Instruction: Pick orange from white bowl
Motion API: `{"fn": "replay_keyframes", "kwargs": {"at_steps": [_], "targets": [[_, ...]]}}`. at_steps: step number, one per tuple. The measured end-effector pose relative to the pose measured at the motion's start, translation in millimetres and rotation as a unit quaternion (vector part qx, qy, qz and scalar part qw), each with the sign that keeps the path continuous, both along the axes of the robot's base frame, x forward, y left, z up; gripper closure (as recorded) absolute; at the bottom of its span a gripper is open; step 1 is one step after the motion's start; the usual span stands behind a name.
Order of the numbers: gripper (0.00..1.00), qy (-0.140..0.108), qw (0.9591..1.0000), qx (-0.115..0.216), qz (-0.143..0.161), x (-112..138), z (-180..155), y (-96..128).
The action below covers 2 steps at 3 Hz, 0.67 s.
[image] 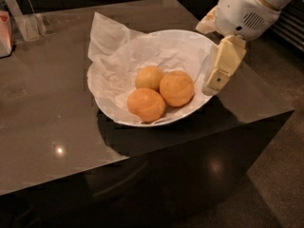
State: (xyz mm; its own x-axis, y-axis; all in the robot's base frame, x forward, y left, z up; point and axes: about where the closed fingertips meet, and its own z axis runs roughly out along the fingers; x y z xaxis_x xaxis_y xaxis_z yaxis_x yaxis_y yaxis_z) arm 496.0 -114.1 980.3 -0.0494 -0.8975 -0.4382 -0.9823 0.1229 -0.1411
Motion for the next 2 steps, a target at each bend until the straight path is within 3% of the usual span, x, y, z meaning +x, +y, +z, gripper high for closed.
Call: {"fn": "replay_keyframes", "kwargs": {"at_steps": [1, 2], "targets": [[0.0, 0.018, 0.9977, 0.04, 0.052, 17, 1, 51], [0.0, 0.029, 0.9939, 0.045, 0.096, 25, -5, 91]]}}
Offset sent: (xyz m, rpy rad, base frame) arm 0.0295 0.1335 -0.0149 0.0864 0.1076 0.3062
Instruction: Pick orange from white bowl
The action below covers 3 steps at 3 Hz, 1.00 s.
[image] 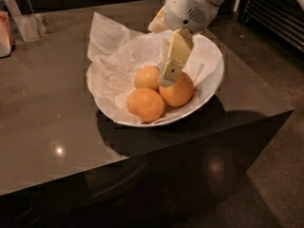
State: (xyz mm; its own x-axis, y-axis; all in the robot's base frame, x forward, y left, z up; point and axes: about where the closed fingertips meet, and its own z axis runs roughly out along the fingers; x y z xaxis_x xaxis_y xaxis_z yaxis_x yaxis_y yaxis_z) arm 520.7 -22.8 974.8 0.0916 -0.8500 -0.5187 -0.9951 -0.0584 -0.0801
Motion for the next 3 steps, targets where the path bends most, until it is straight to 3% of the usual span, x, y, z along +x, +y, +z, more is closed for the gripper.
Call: {"fn": "replay_keyframes", "kwargs": {"at_steps": [1, 3], "targets": [[0.0, -0.015, 0.9998, 0.003, -0.01, -4, 3, -1], [0.0, -0.007, 0.9971, 0.024, -0.072, -14, -31, -17]]}}
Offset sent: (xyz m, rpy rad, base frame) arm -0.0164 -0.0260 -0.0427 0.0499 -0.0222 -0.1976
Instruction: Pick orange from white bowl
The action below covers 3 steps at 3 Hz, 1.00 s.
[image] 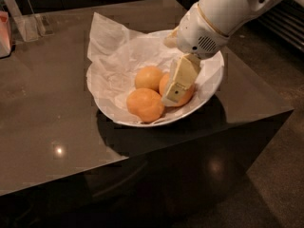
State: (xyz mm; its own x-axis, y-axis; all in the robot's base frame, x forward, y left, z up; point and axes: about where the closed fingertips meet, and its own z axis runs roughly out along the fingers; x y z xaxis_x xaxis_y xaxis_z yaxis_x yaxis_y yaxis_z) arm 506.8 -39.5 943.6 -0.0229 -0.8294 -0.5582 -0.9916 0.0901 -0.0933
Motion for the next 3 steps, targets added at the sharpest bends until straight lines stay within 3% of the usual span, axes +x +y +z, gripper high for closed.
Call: {"fn": "replay_keyframes", "kwargs": {"at_steps": [1, 2, 3], "targets": [[0.05, 0.0, 1.0, 0.0, -0.001, 0.0, -1.4, -0.4], [0.24, 0.0, 1.0, 0.0, -0.001, -0.1, -1.6, -0.4], [0.28, 0.009, 1.0, 0.0, 0.001, -1.6, -6.3, -0.1]]}}
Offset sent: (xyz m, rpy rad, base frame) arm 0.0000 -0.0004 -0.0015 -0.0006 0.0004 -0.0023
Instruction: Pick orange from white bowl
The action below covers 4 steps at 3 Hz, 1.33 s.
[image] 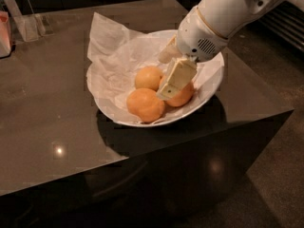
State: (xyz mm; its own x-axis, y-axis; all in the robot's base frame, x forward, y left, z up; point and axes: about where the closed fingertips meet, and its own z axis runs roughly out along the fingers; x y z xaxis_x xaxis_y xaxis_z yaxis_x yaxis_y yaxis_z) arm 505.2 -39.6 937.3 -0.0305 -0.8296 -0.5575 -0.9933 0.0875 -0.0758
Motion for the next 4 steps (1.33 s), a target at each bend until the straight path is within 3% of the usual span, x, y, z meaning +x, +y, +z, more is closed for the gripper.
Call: {"fn": "replay_keyframes", "kwargs": {"at_steps": [2, 4], "targets": [[0.21, 0.035, 0.9993, -0.005, -0.007, -6, -20, -10], [0.22, 0.05, 0.9987, -0.004, -0.007, 4, -36, -14]]}}
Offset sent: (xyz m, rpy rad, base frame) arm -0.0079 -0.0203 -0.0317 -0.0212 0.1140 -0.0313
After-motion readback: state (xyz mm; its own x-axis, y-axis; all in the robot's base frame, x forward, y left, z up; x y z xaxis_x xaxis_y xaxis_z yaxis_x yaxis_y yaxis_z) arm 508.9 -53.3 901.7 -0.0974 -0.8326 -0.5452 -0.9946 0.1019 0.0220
